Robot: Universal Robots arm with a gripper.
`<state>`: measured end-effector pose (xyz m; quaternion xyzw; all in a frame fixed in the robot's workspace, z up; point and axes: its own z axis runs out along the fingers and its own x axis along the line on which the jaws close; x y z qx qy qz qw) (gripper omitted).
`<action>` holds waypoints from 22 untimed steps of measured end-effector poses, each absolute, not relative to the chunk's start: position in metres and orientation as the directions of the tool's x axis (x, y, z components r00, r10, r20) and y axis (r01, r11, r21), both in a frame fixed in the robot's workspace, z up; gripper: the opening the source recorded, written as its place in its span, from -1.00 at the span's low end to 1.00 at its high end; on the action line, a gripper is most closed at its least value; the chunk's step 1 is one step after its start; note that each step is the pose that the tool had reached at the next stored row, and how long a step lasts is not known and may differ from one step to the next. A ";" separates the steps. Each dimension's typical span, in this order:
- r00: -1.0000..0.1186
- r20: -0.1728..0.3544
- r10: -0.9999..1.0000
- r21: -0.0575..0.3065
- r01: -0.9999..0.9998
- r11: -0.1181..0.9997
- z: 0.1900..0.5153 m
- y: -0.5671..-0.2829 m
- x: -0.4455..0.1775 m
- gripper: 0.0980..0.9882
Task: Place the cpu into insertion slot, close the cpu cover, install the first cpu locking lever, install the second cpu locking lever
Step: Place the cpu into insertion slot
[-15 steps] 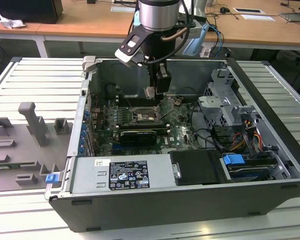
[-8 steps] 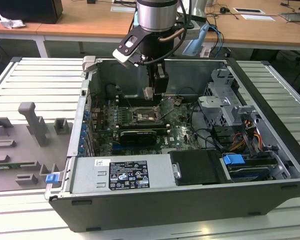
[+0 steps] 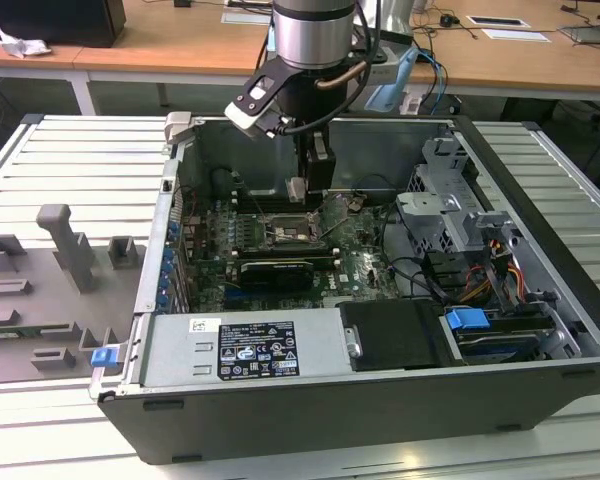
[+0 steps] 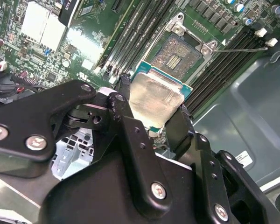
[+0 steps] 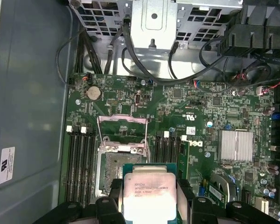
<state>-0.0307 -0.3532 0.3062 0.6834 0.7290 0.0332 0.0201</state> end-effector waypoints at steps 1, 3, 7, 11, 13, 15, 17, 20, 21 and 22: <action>-0.064 0.016 0.998 0.076 0.995 0.063 0.306 -0.353 -0.031 0.00; -0.061 0.016 0.998 0.076 0.995 0.060 0.304 -0.353 -0.031 0.00; -0.057 0.016 0.998 0.076 0.996 0.055 0.302 -0.353 -0.031 0.00; -0.050 0.016 0.999 0.076 0.996 0.049 0.301 -0.353 -0.031 0.00; -0.042 0.016 0.999 0.076 0.996 0.040 0.300 -0.353 -0.031 0.00; -0.021 0.015 1.000 0.076 0.997 0.020 0.298 -0.353 -0.031 0.00; 0.000 0.014 1.000 0.075 0.997 -0.001 0.294 -0.353 -0.032 0.00; 0.002 0.011 1.000 0.075 0.997 -0.003 0.289 -0.352 -0.034 0.00; -0.002 0.011 1.000 0.075 0.997 0.002 0.287 -0.352 -0.034 0.00; -0.015 0.011 1.000 0.075 0.997 0.014 0.283 -0.352 -0.035 0.00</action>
